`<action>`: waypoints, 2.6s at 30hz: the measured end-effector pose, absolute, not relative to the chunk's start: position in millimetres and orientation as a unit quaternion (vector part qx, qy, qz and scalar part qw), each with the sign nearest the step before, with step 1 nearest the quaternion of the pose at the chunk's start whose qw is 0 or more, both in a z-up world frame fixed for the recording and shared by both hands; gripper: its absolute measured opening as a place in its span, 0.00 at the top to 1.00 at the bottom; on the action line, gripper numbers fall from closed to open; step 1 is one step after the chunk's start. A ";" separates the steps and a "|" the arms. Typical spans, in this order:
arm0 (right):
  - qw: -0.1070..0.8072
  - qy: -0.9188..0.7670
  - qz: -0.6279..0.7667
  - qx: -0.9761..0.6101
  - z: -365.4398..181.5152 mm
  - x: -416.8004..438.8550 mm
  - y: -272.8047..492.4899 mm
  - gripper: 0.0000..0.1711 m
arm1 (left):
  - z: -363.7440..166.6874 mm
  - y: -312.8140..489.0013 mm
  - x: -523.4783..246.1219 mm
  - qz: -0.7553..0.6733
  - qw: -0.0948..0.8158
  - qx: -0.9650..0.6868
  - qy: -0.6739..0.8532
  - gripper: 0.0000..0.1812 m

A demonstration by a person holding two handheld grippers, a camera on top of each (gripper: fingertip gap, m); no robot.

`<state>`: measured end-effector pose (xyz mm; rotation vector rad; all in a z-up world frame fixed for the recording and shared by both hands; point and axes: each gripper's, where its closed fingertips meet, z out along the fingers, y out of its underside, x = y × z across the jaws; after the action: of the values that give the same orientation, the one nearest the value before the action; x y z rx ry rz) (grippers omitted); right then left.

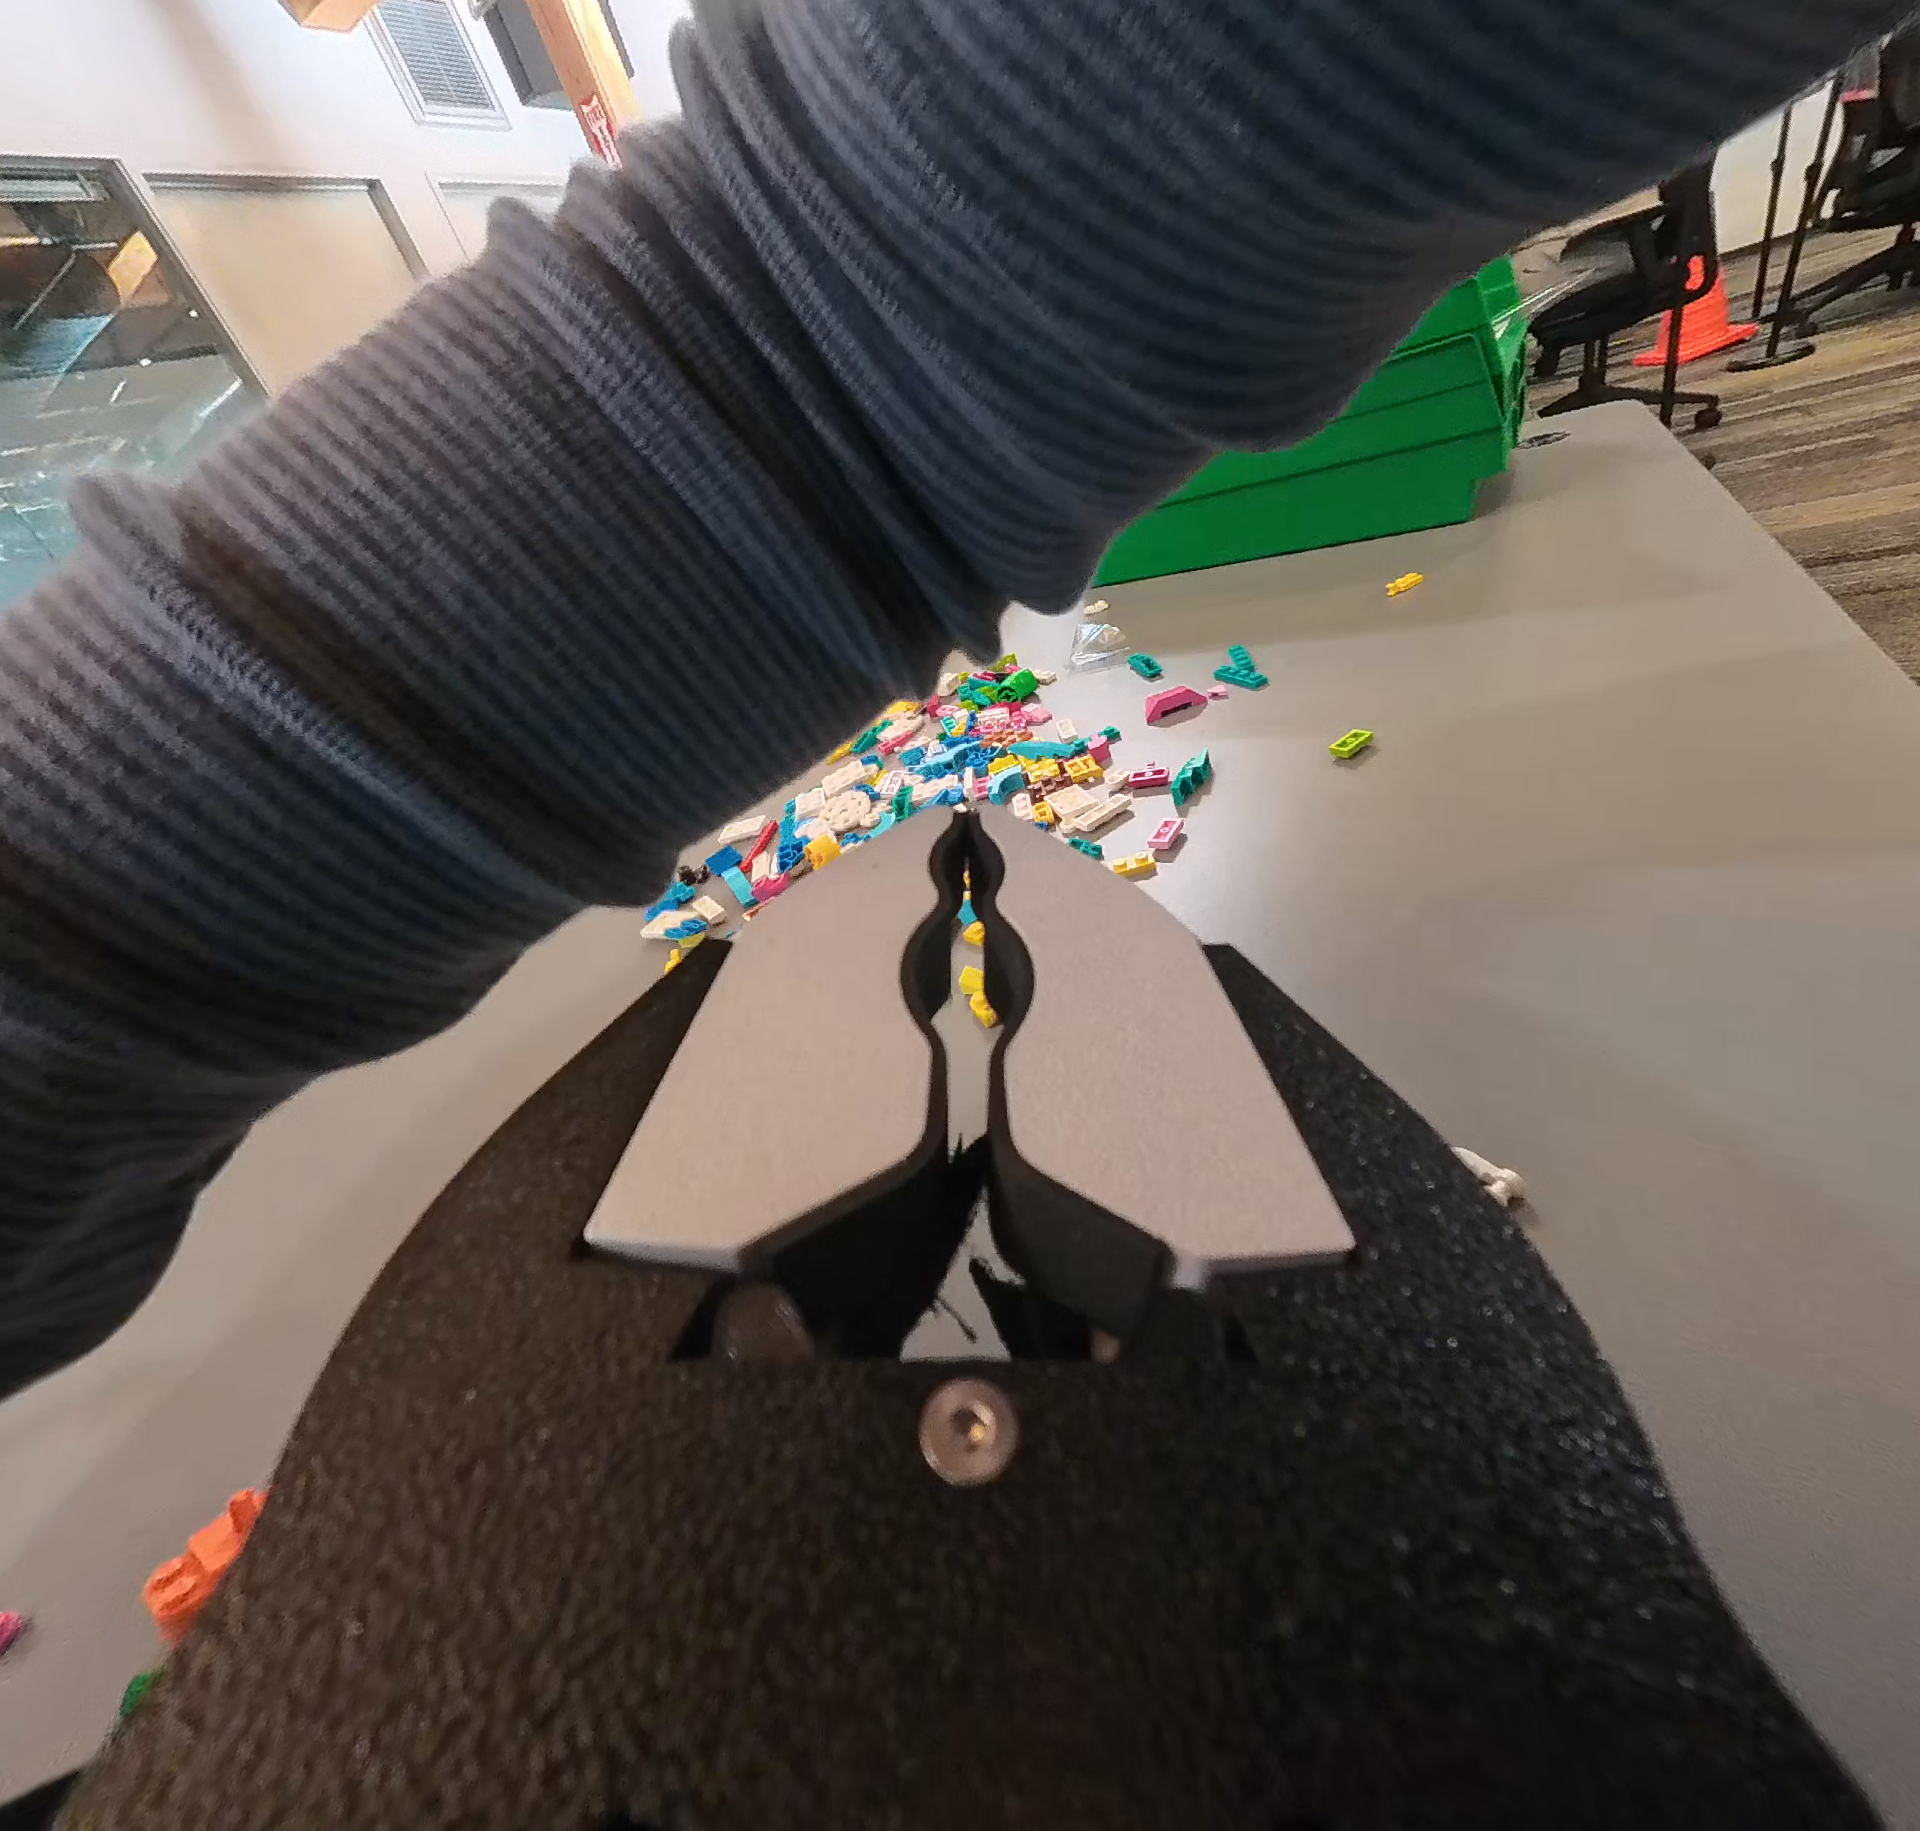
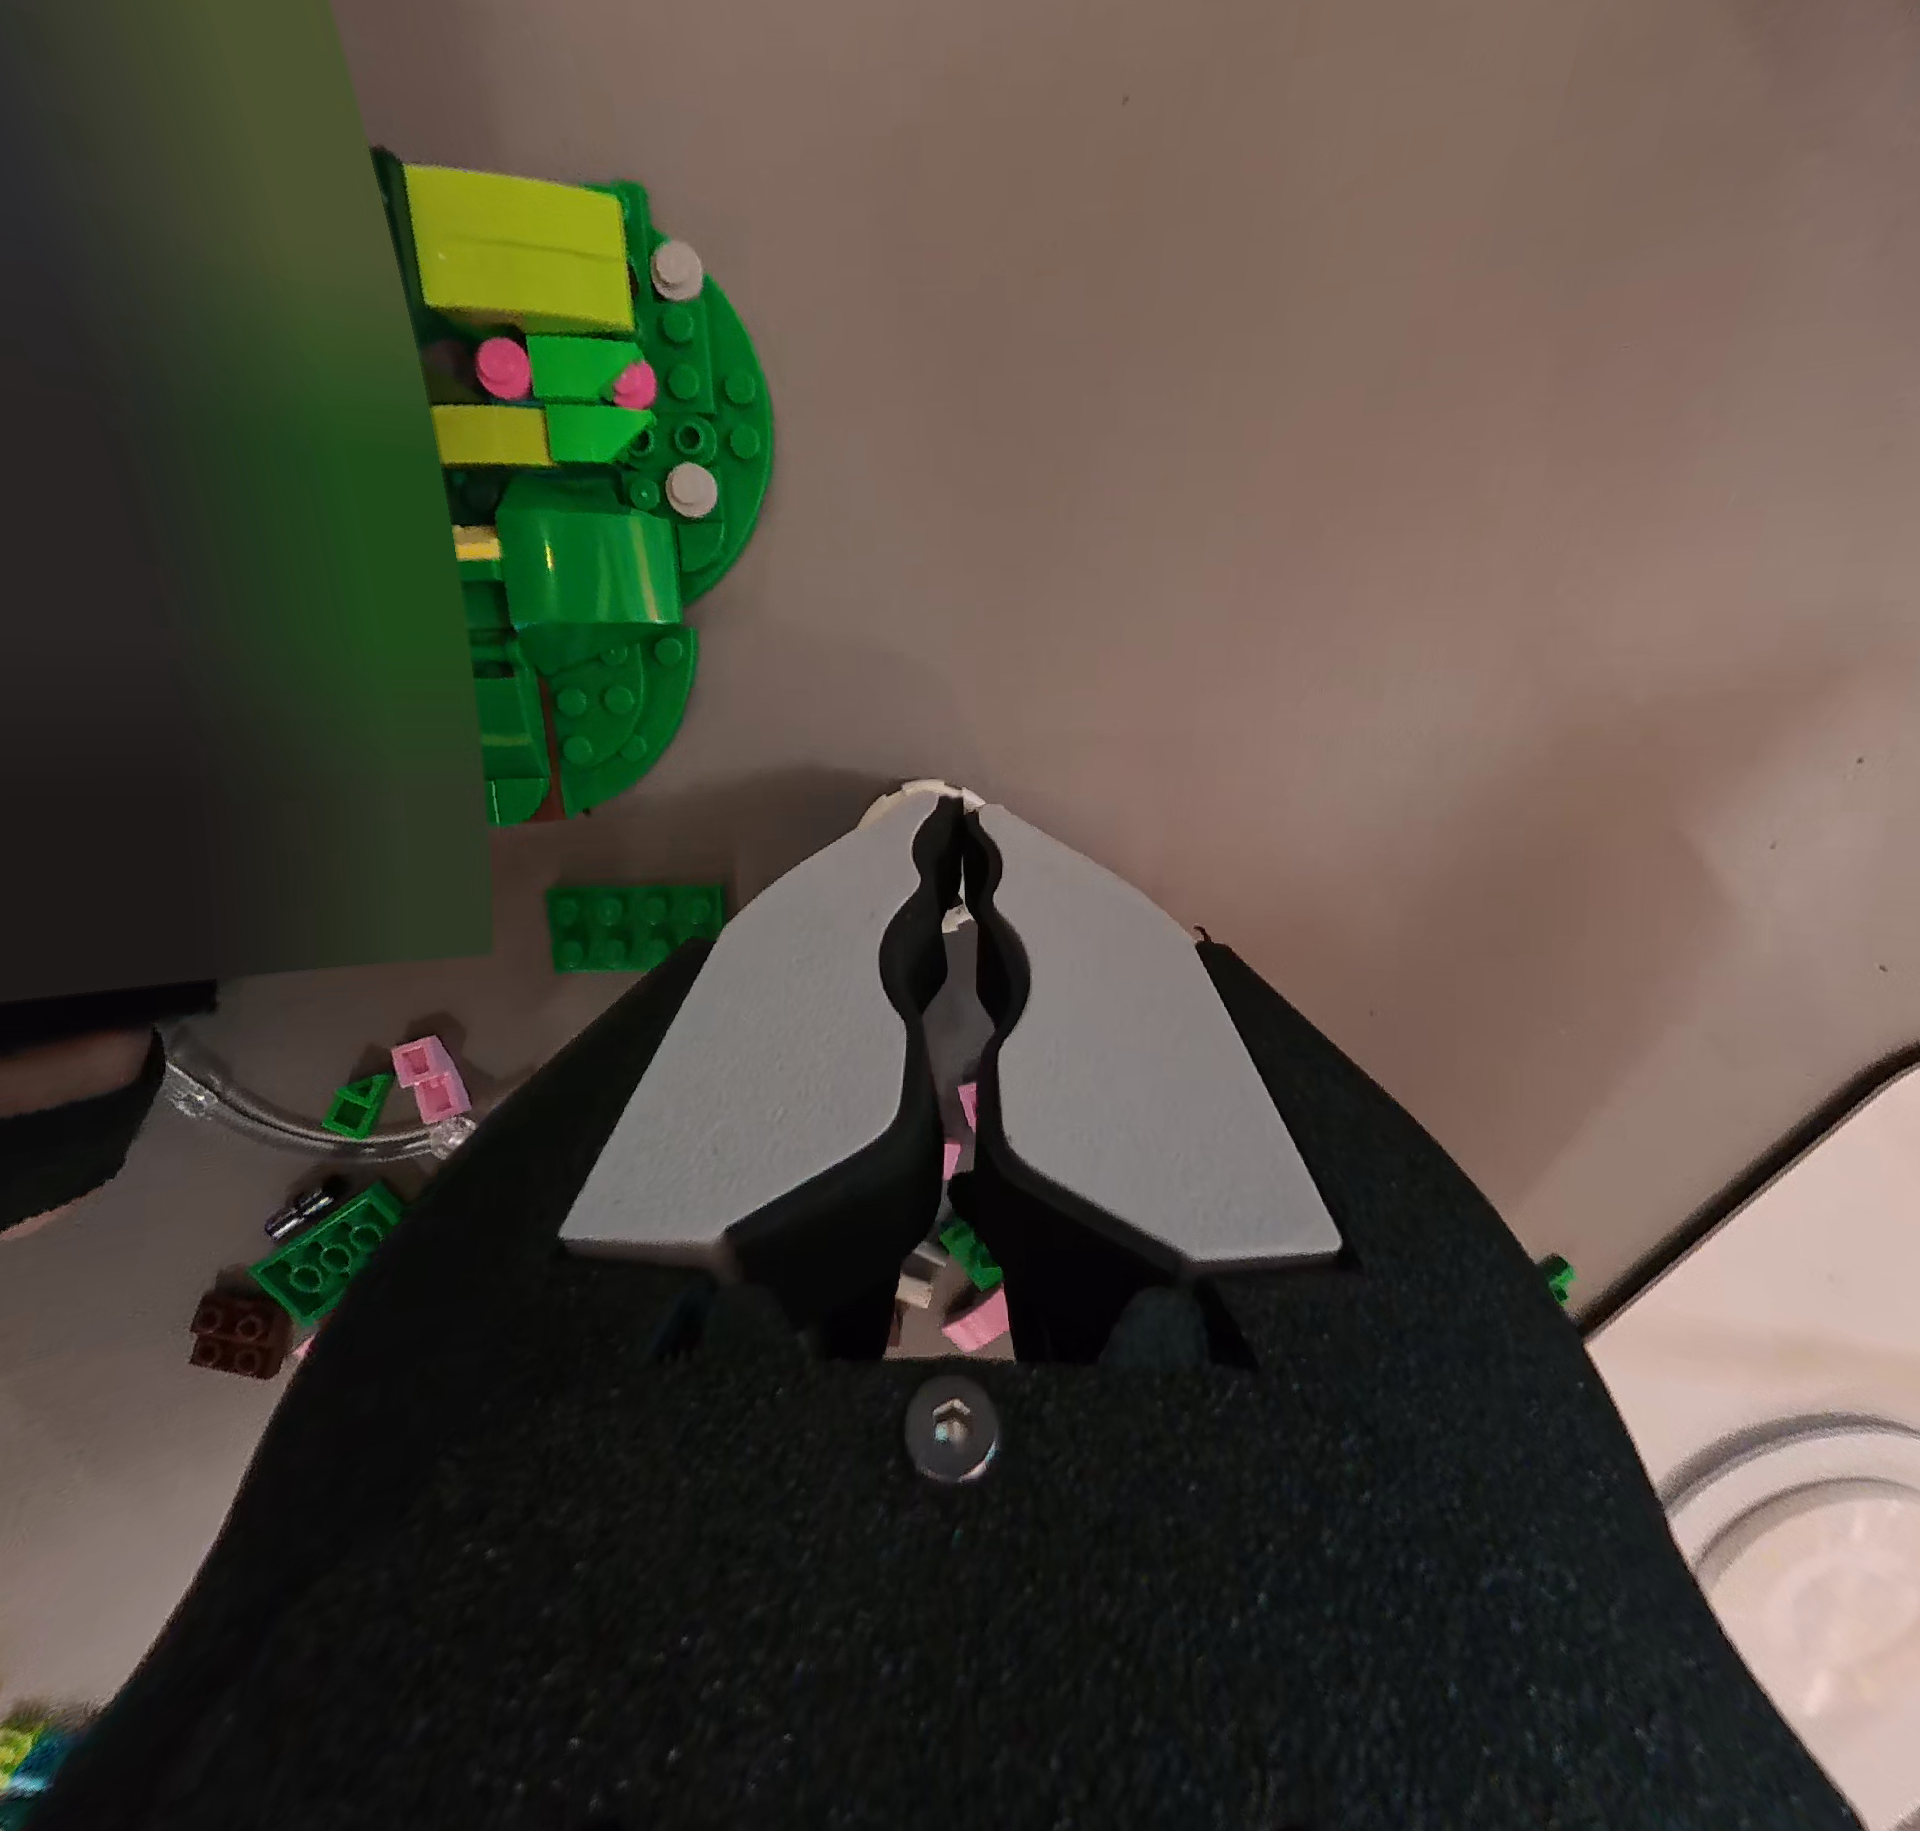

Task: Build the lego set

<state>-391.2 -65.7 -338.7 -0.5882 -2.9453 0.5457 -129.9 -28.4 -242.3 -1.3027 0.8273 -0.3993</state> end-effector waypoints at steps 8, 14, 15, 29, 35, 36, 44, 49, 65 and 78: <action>0.049 -0.956 0.207 -0.201 -329.7 -392.6 -70.8 1.00 | -242.2 -28.7 -130.0 -0.180 0.699 -0.585 0.370 1.00; 0.064 -0.951 0.216 -0.210 -317.4 -392.1 -62.5 1.00 | -242.3 -28.8 -129.9 -0.180 0.699 -0.585 0.371 1.00; 0.066 -0.951 0.214 -0.213 -315.9 -391.5 -59.7 1.00 | -242.2 -28.9 -129.9 -0.180 0.699 -0.585 0.371 1.00; 0.092 -0.952 0.179 -0.231 -308.7 -384.7 -23.7 0.95 | -242.7 -29.4 -129.6 -0.180 0.697 -0.585 0.373 1.00; 0.106 -0.954 0.167 -0.224 -308.9 -385.7 -19.4 0.95 | -243.2 -29.5 -129.3 -0.180 0.696 -0.585 0.375 1.00; 0.107 -0.955 0.166 -0.223 -308.5 -385.7 -19.0 0.95 | -243.1 -29.5 -129.3 -0.180 0.696 -0.585 0.375 1.00; 0.097 -0.958 0.166 -0.211 -306.5 -387.0 -9.1 1.00 | -243.9 -29.8 -128.8 -0.179 0.695 -0.586 0.377 1.00; 0.066 -0.961 0.179 -0.198 -313.8 -388.3 -9.3 0.99 | -243.9 -29.5 -129.2 -0.180 0.695 -0.587 0.375 1.00; 0.059 -0.982 0.100 -0.147 -337.4 -404.5 4.4 0.95 | -244.5 -29.9 -128.5 -0.181 0.694 -0.587 0.376 1.00; 0.027 -0.988 0.075 -0.133 -339.3 -407.2 7.3 0.93 | -244.4 -30.3 -128.1 -0.184 0.693 -0.588 0.374 1.00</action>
<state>-407.2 7.3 -339.3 -0.4122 -3.0511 0.2310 -128.1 -30.3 -244.4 -1.3137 0.8349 -0.4107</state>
